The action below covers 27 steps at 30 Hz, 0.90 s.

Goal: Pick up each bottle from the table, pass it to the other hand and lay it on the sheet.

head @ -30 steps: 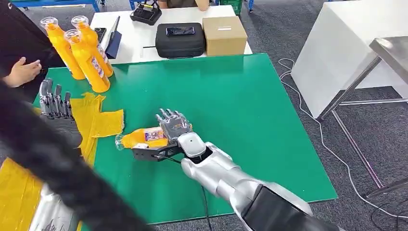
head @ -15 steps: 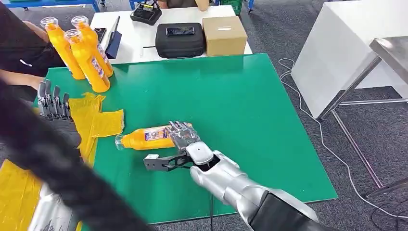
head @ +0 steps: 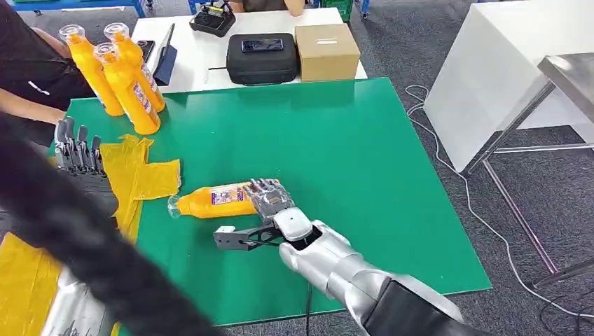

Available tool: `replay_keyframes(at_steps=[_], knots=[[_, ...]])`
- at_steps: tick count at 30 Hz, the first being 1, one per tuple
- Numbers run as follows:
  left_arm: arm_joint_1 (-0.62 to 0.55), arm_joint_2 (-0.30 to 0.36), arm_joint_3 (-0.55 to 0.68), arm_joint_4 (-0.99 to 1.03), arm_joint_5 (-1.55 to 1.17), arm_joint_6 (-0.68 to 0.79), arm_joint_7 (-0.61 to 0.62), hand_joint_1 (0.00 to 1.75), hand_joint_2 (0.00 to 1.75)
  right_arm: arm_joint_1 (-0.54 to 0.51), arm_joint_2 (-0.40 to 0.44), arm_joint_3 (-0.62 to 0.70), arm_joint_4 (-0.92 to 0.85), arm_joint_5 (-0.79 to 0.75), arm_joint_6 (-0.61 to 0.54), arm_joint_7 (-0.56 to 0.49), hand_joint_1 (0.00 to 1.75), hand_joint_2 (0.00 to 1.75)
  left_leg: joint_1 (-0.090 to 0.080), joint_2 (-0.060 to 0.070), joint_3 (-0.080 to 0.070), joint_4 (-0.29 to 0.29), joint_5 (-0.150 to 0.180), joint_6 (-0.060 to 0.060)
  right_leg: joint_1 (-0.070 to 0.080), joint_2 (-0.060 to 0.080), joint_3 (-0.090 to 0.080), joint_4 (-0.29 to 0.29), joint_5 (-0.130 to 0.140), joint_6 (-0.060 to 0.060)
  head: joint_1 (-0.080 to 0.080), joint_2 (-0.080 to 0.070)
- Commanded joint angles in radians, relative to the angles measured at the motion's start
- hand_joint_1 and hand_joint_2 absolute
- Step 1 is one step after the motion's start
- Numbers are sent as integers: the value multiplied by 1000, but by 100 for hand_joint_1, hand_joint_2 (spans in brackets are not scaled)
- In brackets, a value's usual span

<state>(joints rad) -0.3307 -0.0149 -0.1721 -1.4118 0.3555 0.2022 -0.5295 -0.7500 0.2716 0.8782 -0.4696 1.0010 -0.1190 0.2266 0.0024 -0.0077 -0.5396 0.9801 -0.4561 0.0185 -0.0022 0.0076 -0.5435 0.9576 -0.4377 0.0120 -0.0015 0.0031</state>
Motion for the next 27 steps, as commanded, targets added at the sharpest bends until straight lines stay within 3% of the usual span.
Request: replay_keyframes(at_steps=[1, 9, 10, 12, 27], knots=[[-32, 4, -34, 62, 13, 3, -4, 0, 0, -53, -9, 35, 126, 9, 21, 13, 0, 175, 0, -1, 1, 0, 0, -1, 0, -2, 1, 0, 0, 0, 0, 0], [-61, -5, -50, 88, 28, -3, -4, 0, 0, -72, -4, 51, 182, 32, 119, 32, 0, 175, 0, -3, 1, 0, 0, -1, 0, -4, 2, -1, 0, 0, 0, 0], [-69, -5, -51, 92, 29, -4, -4, 0, 0, -70, -3, 51, 185, 32, 126, 34, 148, 175, 0, -3, 2, -1, 0, -1, 0, -3, 2, -1, 0, 0, 0, 0], [-80, -4, -53, 98, 33, -3, -2, 0, 0, -66, 0, 51, 190, 34, 145, 34, 175, 175, 0, -3, 2, 0, 1, -1, 0, -4, 2, -1, 0, 0, 0, 0], [-50, 1, -54, 65, 37, -3, -3, 0, 0, -42, -10, 59, 183, 47, 158, 39, 175, 175, 1, -2, 11, -2, 2, -1, 1, -4, 12, -3, 1, 0, 0, 0]])
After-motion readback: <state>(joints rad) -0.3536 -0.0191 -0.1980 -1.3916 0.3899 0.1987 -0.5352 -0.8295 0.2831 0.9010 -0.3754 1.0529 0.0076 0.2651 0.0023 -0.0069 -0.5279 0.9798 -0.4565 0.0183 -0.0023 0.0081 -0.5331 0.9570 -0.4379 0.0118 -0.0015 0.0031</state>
